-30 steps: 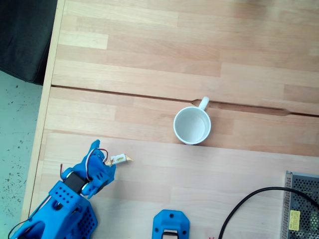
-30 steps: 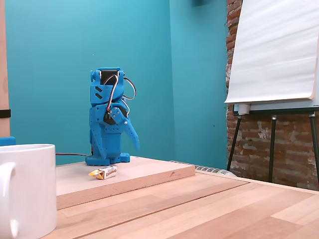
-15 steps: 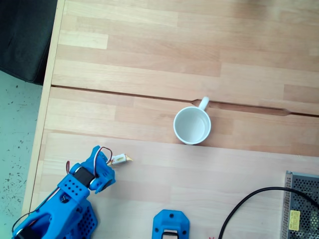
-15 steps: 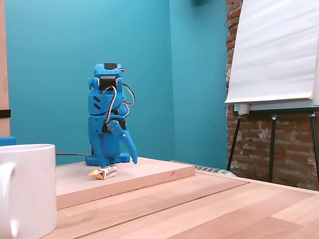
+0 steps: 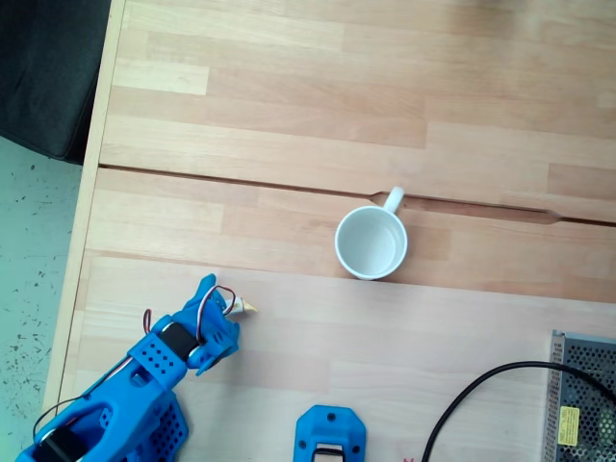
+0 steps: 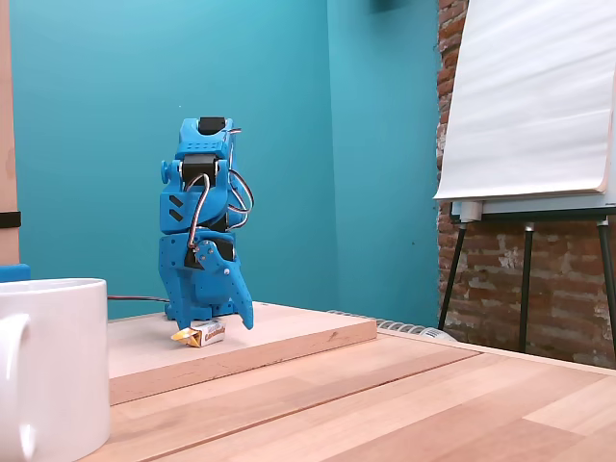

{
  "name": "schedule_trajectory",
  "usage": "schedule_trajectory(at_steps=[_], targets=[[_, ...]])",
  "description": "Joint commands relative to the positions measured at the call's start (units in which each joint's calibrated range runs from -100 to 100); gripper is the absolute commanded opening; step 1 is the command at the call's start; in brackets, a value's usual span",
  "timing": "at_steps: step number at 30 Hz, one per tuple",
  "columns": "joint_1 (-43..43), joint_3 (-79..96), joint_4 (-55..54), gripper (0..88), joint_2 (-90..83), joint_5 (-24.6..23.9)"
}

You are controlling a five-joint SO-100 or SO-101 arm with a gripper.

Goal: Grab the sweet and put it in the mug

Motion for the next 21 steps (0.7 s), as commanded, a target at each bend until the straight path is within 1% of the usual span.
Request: schedule_trajectory(at_steps=[1,3,6,17,19,21], targets=[[0.65,-0.1,-0.68,36.9,0.68,0.15],[0.57,-0.1,-1.0,35.1,1.19,0.2],[0.72,-0.1,-1.4,29.4,2.05,0.34],[0.72,-0.1,-1.4,3.8,2.4,0.2],[0.94,-0.1,-1.32,2.3,2.23,0.2],[1.01,-0.54,-1.32,3.2,1.36,-0.05]])
